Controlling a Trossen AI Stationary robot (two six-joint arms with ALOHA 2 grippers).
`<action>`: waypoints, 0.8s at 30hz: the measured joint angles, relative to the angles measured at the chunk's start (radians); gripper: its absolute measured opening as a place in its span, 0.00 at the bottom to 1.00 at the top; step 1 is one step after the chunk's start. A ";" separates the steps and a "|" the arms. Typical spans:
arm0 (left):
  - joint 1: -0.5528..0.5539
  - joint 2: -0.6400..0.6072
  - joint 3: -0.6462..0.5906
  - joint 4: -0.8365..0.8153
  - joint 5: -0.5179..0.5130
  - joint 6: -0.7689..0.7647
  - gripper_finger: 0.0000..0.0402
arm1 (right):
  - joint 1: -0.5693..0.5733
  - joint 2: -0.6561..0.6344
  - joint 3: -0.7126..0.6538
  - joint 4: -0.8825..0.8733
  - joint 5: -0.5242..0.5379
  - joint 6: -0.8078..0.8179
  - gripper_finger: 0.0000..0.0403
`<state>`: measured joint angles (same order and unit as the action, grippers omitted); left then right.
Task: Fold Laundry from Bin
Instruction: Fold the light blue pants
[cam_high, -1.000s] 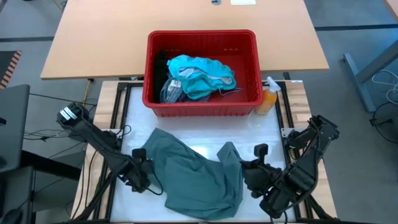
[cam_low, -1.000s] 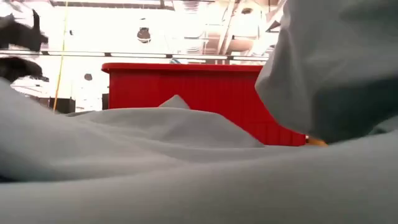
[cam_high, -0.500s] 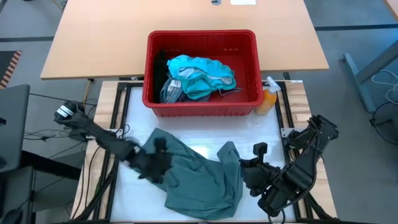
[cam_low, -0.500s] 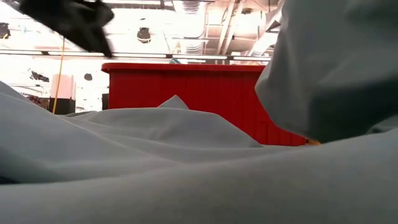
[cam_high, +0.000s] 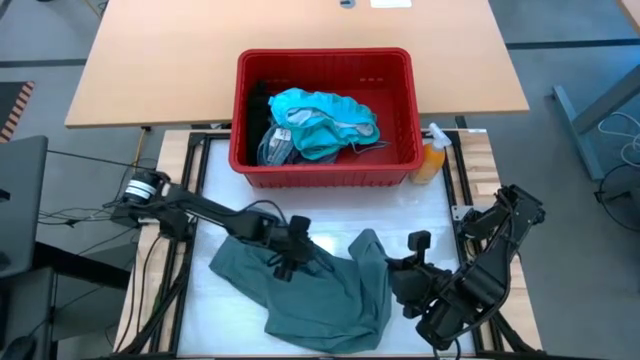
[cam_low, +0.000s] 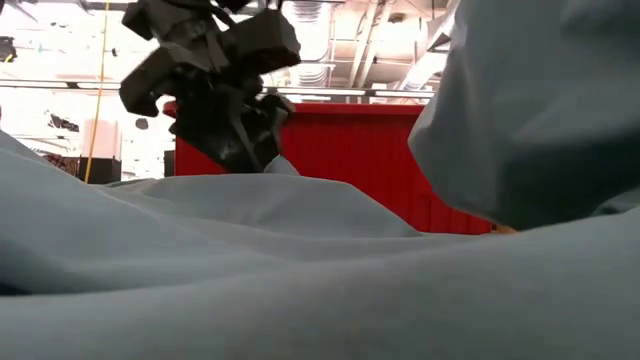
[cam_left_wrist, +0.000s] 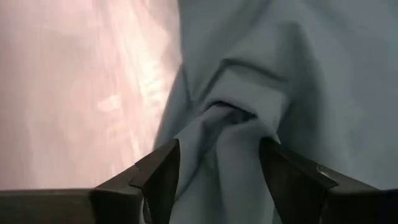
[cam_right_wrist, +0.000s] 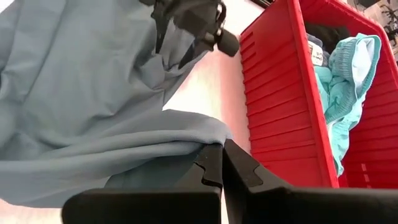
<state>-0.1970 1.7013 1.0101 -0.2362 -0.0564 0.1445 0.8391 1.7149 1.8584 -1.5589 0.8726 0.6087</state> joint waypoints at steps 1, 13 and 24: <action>0.006 0.016 0.011 -0.009 -0.006 0.004 0.51 | 0.000 0.000 0.000 0.000 -0.001 0.000 0.05; 0.066 0.072 0.123 -0.239 -0.124 -0.022 0.03 | 0.008 0.000 0.000 -0.011 -0.011 0.003 0.05; 0.055 -0.004 0.185 -0.378 -0.287 -0.132 0.03 | 0.020 0.000 0.000 -0.012 -0.012 -0.008 0.05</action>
<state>-0.1421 1.6977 1.1949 -0.6141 -0.3434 0.0121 0.8589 1.7149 1.8584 -1.5704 0.8608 0.6010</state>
